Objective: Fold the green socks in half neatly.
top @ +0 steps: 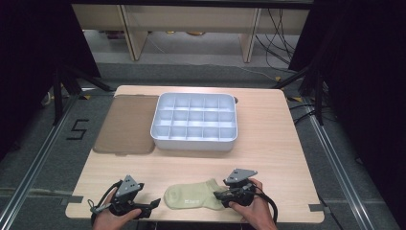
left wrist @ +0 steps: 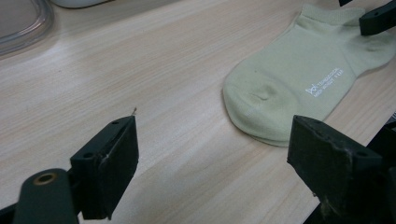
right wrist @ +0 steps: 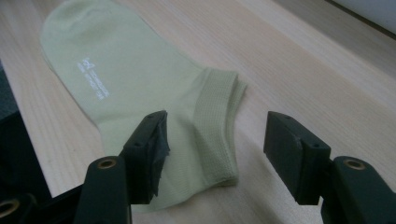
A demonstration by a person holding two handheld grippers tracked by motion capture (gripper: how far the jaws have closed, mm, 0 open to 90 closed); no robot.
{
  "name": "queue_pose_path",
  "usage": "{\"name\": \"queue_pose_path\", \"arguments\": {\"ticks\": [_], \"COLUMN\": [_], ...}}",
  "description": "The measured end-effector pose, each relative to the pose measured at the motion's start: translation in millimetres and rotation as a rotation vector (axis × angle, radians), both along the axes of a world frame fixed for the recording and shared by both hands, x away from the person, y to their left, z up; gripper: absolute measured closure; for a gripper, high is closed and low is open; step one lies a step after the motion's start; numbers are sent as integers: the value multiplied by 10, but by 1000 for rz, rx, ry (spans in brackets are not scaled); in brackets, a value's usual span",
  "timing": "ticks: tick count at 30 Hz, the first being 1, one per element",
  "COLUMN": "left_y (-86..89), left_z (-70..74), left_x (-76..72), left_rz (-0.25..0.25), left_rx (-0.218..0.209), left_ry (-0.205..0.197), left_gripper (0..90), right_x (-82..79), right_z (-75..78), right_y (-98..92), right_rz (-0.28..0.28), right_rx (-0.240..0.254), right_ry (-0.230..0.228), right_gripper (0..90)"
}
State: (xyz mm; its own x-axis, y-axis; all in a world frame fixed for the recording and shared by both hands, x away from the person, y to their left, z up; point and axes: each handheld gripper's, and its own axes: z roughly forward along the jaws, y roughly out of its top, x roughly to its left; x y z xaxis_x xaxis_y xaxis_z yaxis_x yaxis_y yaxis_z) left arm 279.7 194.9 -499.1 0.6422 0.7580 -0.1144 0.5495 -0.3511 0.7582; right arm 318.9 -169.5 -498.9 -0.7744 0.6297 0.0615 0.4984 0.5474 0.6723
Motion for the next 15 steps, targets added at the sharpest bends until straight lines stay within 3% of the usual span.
{"name": "queue_pose_path", "arguments": {"ticks": [6,8,9,10,12,13,15], "left_y": [10,-9,-25,-25,-30,-8,-12], "left_z": [-14,-12,-21,-24,-24,-19,-17], "left_x": [10,5,3,3,-2,5,2], "left_rz": [-2,8,17,16,22,-7,-10], "left_rx": [5,-17,-39,-39,-36,-1,-1], "left_ry": [5,11,6,0,4,5,8], "left_gripper": [158,158,158,158,158,158,158], "right_x": [18,26,43,39,43,31,40], "right_z": [-42,-58,-80,-64,-65,-66,-69], "right_y": [31,40,39,36,35,38,32], "right_rz": [-16,-16,10,11,16,7,19], "right_rx": [2,-10,-15,-18,-16,-10,8], "right_ry": [-10,2,-1,26,21,42,41], "right_gripper": [466,512,577,600,638,695,737]}}
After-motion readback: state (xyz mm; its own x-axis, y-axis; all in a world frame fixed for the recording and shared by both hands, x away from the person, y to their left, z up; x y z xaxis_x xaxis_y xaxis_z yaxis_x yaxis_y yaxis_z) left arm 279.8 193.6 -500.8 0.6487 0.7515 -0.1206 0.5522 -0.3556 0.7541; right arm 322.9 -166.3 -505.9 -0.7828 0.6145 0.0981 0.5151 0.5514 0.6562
